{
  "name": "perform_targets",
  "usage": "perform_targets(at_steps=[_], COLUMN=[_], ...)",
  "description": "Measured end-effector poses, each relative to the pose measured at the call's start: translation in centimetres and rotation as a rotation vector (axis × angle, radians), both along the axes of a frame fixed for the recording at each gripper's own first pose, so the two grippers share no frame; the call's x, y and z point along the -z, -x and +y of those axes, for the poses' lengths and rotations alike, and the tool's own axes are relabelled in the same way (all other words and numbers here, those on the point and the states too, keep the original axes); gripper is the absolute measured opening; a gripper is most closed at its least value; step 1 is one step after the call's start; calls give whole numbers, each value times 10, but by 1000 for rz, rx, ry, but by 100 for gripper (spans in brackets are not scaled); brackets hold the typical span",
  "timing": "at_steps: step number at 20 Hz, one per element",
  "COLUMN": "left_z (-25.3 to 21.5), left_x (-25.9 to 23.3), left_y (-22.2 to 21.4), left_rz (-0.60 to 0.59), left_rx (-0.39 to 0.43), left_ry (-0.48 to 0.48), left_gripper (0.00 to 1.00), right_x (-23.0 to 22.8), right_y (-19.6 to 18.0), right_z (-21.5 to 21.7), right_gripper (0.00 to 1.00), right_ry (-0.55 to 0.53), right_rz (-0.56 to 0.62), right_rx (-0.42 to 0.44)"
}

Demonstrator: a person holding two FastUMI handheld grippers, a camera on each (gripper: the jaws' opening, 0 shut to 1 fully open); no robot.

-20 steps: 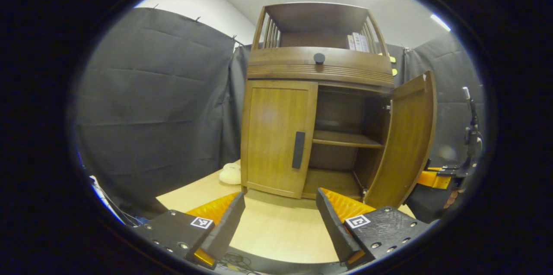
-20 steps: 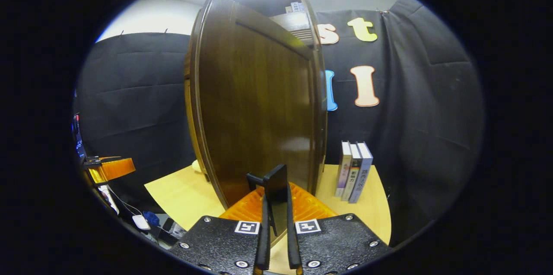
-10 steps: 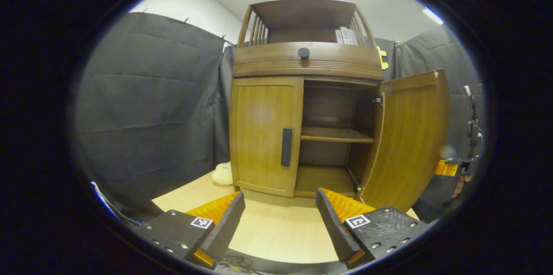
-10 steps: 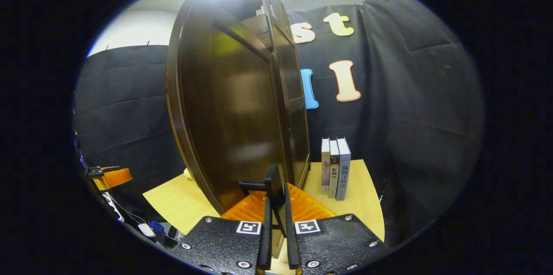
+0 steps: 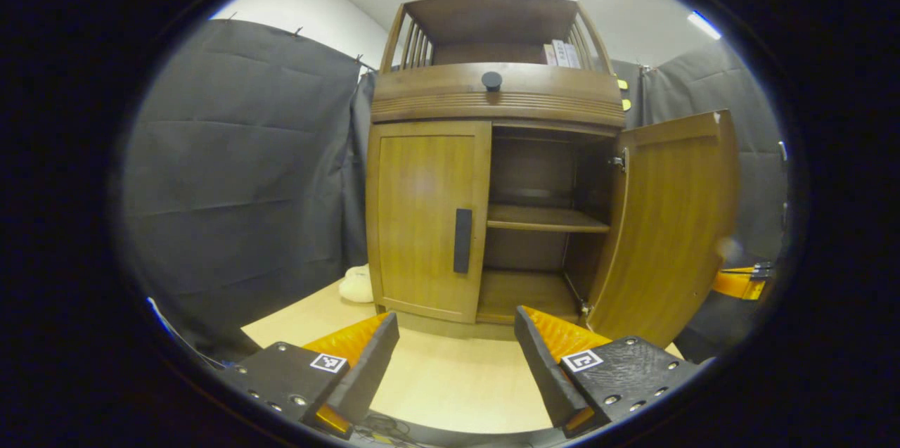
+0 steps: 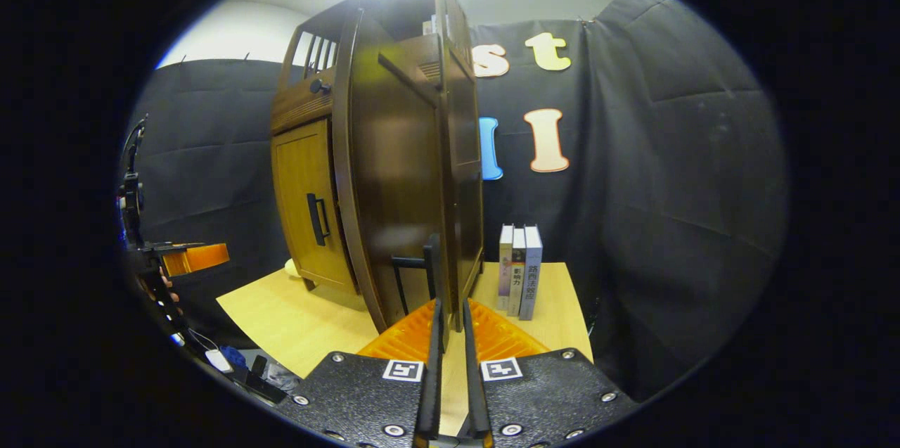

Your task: Open the right door of the double-door shoe cabinet with the right hand, and open the left door with the left hand.

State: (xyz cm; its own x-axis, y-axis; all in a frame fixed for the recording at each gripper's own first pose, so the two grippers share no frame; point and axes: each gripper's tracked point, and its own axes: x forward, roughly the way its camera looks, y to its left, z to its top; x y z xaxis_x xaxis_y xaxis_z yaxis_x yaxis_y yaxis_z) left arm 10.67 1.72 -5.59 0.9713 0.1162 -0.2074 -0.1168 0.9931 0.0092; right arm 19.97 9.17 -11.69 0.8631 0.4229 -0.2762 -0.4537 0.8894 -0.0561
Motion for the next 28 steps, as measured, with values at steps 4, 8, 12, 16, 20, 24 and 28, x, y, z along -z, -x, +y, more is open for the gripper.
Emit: perform_targets(at_steps=[4,8,12,16,20,24,28], left_z=[3,9,17,22,29,28,14], left_x=[-8,-11,-7,0,13,31,43], left_y=[-47,-105,-158,-209,-252,-280,-298], left_rz=[-18,-22,-18,-7,15,46,61], left_rx=[32,62,91,152,204,276,362], left_ry=[-1,14,16,-2,-9,26,53], left_gripper=[99,99,99,99,95,82,58], right_x=[-5,-11,-21,-35,-37,-37,-34], right_y=[4,14,45,63,72,82,89], right_z=[-15,-27,-39,-38,-26,1,28], right_gripper=[54,92,92,92,92,92,92], right_ry=[3,-12,-4,9,6,2,5], right_rz=[-16,-33,-43,-81,-100,-109,-121], right_rx=[84,191,282,379,487,564,614])
